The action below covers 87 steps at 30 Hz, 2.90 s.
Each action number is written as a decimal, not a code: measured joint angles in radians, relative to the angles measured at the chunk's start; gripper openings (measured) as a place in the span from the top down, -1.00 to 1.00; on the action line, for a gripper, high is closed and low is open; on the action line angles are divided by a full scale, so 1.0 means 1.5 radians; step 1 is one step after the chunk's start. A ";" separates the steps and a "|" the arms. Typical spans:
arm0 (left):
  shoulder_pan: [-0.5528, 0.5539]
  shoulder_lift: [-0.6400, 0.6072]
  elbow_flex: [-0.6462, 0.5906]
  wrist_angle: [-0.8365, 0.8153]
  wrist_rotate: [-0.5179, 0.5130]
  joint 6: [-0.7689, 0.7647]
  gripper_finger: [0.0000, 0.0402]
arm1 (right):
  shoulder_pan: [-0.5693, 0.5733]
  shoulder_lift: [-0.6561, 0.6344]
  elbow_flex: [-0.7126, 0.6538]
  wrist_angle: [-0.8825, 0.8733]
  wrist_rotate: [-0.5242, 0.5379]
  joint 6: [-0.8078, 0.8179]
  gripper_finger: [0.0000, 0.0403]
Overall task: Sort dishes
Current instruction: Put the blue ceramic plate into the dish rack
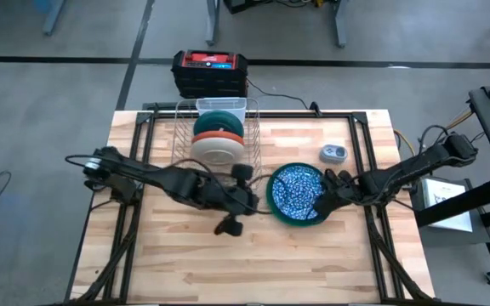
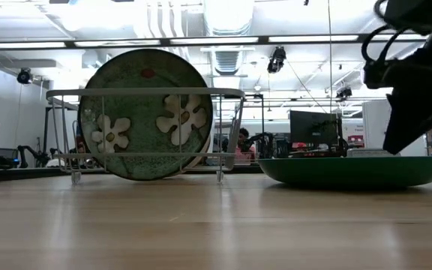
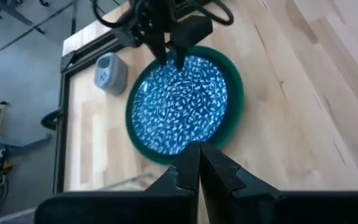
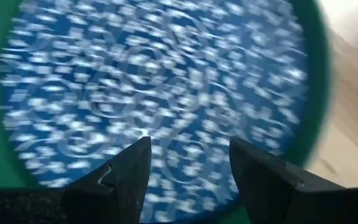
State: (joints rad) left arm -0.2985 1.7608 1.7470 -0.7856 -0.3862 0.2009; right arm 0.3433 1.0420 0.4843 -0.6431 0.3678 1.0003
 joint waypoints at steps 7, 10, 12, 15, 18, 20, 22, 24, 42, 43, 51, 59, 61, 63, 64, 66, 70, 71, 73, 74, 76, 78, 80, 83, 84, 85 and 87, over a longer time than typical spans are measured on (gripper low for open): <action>-0.001 0.059 0.000 0.076 -0.001 0.011 1.00 | 0.026 0.039 -0.046 0.211 0.019 -0.082 -0.02; -0.001 0.074 0.000 0.094 -0.014 0.010 1.00 | 0.026 0.076 -0.057 0.276 0.039 -0.114 -0.02; -0.002 0.083 0.000 0.098 -0.035 0.004 1.00 | 0.026 0.105 -0.057 0.300 0.057 -0.131 -0.02; -0.002 0.098 0.000 0.099 -0.040 -0.001 1.00 | 0.026 0.149 -0.057 0.318 0.059 -0.148 0.00; -0.003 0.116 0.000 0.100 -0.040 -0.002 1.00 | 0.026 0.187 -0.055 0.327 0.061 -0.153 0.06; -0.003 0.125 0.000 0.099 -0.040 -0.002 1.00 | 0.032 0.203 -0.053 0.339 0.061 -0.153 0.12; -0.003 0.132 0.000 0.100 -0.040 -0.002 1.00 | 0.040 0.211 -0.052 0.344 0.062 -0.154 0.20; -0.003 0.140 0.000 0.101 -0.040 -0.002 1.00 | 0.053 0.209 -0.052 0.345 0.051 -0.154 0.27; 0.002 0.165 -0.002 0.103 0.083 -0.001 1.00 | 0.146 0.045 -0.057 0.326 -0.099 -0.073 0.76; 0.003 0.172 -0.002 0.111 0.092 -0.001 1.00 | 0.145 0.032 -0.057 0.324 -0.098 -0.069 0.77; 0.003 0.257 -0.003 0.153 0.072 0.031 1.00 | 0.145 -0.060 -0.056 0.201 -0.029 0.017 0.72; 0.005 0.304 -0.002 0.195 0.072 0.047 1.00 | 0.145 -0.073 -0.055 0.020 0.004 0.148 0.69; 0.005 0.304 -0.002 0.204 0.072 0.046 1.00 | 0.145 -0.067 -0.055 0.006 0.005 0.164 0.64; 0.006 0.304 -0.002 0.216 0.072 0.046 1.00 | 0.145 -0.065 -0.055 -0.007 0.007 0.174 0.57; 0.006 0.305 -0.002 0.220 0.072 0.045 1.00 | 0.145 -0.065 -0.055 -0.007 0.012 0.178 0.54; 0.007 0.305 -0.002 0.222 0.073 0.045 1.00 | 0.145 -0.065 -0.055 -0.005 0.017 0.186 0.46; 0.012 0.317 -0.002 0.226 0.078 0.020 1.00 | 0.143 -0.063 -0.041 -0.046 0.017 0.199 0.33; 0.012 0.322 -0.002 0.226 0.078 0.016 1.00 | 0.143 -0.058 -0.034 -0.069 0.018 0.206 0.29; 0.013 0.331 -0.002 0.229 0.078 0.015 1.00 | 0.143 -0.049 -0.022 -0.112 0.018 0.216 0.24; 0.013 0.336 -0.002 0.233 0.078 0.015 1.00 | 0.143 -0.043 -0.017 -0.120 0.017 0.221 0.21; 0.013 0.343 -0.002 0.242 0.083 0.010 1.00 | 0.143 -0.032 -0.014 -0.121 0.015 0.223 0.16; 0.014 0.348 -0.002 0.250 0.087 0.003 1.00 | 0.144 -0.020 -0.013 -0.111 0.010 0.222 0.12; 0.015 0.348 -0.002 0.249 0.094 -0.005 1.00 | 0.144 -0.005 -0.013 -0.095 -0.002 0.215 0.09; 0.016 0.351 -0.004 0.257 0.095 -0.008 1.00 | 0.144 0.021 -0.013 -0.077 -0.005 0.212 0.05; 0.016 0.351 -0.004 0.257 0.095 -0.008 1.00 | 0.143 0.031 -0.013 -0.073 -0.005 0.212 0.04; 0.016 0.351 -0.004 0.257 0.095 -0.008 1.00 | 0.143 0.041 -0.012 -0.068 -0.005 0.211 0.04; 0.017 0.356 -0.004 0.261 0.095 -0.008 1.00 | 0.143 0.060 -0.012 -0.054 -0.006 0.209 0.02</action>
State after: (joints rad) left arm -0.2729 2.2949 1.7405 -0.3941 -0.2437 0.1894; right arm 0.5583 1.1327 0.4667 -0.7234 0.3584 1.3145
